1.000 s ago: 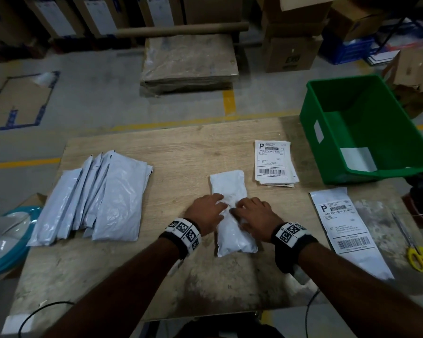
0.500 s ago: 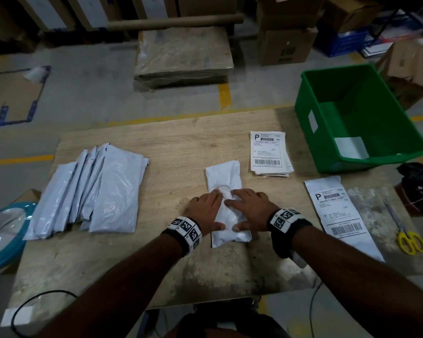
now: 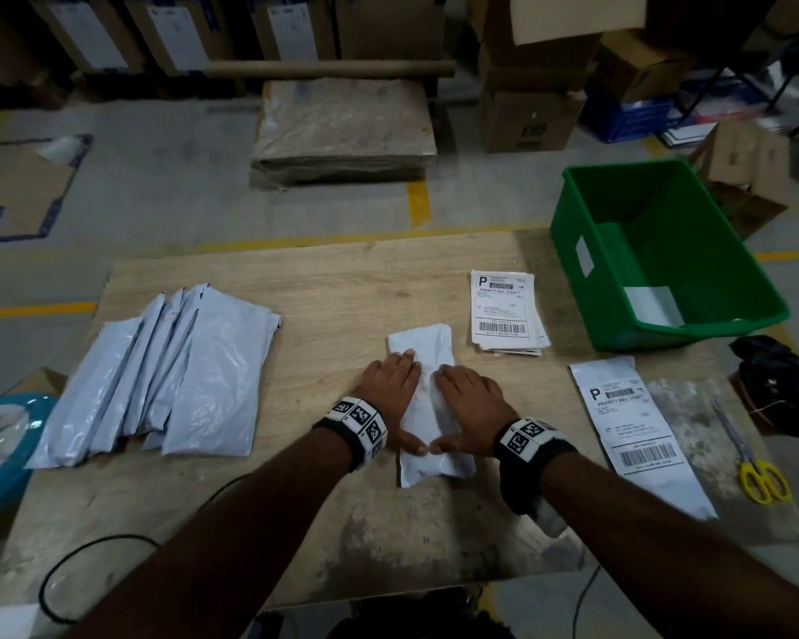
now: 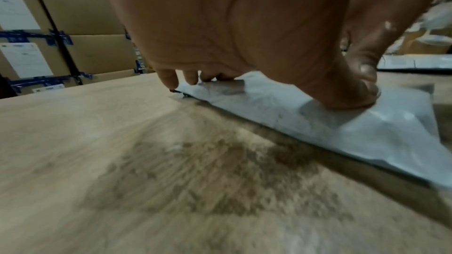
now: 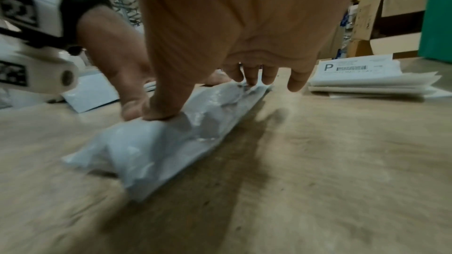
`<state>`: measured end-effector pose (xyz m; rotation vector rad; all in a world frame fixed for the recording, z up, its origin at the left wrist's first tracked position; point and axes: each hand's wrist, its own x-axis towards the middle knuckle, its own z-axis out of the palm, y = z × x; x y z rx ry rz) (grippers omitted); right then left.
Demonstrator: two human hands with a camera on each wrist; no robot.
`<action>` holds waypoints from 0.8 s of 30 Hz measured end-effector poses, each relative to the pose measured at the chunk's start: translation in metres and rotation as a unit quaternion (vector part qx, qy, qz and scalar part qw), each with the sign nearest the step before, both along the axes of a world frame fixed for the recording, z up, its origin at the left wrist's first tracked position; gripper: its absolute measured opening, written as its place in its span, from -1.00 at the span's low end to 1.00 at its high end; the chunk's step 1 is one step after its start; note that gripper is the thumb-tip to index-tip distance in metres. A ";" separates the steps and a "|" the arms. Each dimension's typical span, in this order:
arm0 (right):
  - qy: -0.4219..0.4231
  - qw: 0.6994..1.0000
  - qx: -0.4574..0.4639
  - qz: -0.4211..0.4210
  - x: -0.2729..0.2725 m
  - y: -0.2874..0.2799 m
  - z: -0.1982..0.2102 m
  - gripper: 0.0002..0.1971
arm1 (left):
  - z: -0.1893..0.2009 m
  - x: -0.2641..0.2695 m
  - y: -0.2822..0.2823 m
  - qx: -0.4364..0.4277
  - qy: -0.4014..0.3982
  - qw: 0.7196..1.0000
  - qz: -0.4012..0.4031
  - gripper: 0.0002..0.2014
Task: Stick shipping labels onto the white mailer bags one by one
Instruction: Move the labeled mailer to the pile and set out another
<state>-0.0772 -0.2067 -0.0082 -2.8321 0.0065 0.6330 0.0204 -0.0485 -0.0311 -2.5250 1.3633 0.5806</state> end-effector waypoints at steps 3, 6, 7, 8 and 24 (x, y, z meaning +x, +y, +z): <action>0.026 0.999 -0.031 0.029 0.006 -0.006 -0.006 0.20 | -0.006 -0.003 0.004 0.008 0.007 1.000 0.011 0.37; 0.045 0.997 -0.047 0.046 0.008 -0.009 -0.013 0.20 | -0.008 -0.002 0.005 0.002 0.010 1.000 0.019 0.39; 0.049 0.996 -0.050 0.047 0.008 -0.009 -0.015 0.20 | -0.007 -0.001 0.005 -0.001 0.012 1.000 0.023 0.41; 0.054 0.996 -0.051 0.047 0.009 -0.009 -0.015 0.20 | -0.006 0.000 0.005 -0.003 0.014 1.000 0.026 0.42; -0.001 1.000 -0.013 -0.002 -0.029 -0.003 0.002 -0.31 | 0.015 -0.016 0.032 -0.085 0.033 0.995 -0.038 -0.29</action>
